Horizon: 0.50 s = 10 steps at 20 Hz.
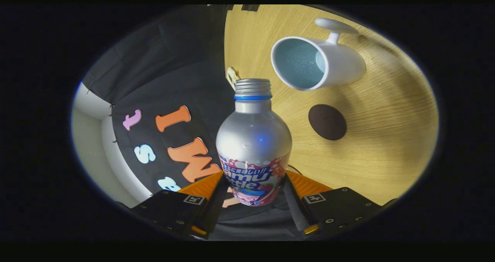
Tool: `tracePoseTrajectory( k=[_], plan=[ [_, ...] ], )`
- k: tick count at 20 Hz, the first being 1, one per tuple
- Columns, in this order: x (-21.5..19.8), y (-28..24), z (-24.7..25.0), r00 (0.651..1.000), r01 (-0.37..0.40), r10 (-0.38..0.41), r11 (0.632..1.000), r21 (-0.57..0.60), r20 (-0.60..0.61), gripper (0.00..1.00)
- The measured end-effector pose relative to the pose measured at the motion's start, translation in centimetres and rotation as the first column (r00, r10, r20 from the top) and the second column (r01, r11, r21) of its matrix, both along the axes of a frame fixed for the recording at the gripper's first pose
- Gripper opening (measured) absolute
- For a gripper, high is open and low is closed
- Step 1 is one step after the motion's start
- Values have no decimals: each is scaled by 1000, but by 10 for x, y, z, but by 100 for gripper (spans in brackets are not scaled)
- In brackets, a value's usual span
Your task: Take the bottle from table, then pour the juice into the cup, finally place the bottle on the coaster
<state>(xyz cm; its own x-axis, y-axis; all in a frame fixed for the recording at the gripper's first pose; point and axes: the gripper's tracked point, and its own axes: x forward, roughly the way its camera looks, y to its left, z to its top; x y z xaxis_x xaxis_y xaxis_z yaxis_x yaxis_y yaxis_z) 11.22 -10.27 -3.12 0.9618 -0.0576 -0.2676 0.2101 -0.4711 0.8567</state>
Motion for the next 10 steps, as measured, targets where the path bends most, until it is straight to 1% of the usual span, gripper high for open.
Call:
tracePoseTrajectory(
  k=[10],
  plan=[
    [5,-4,4,1000,24,-25,999,41,19,77]
  ],
)
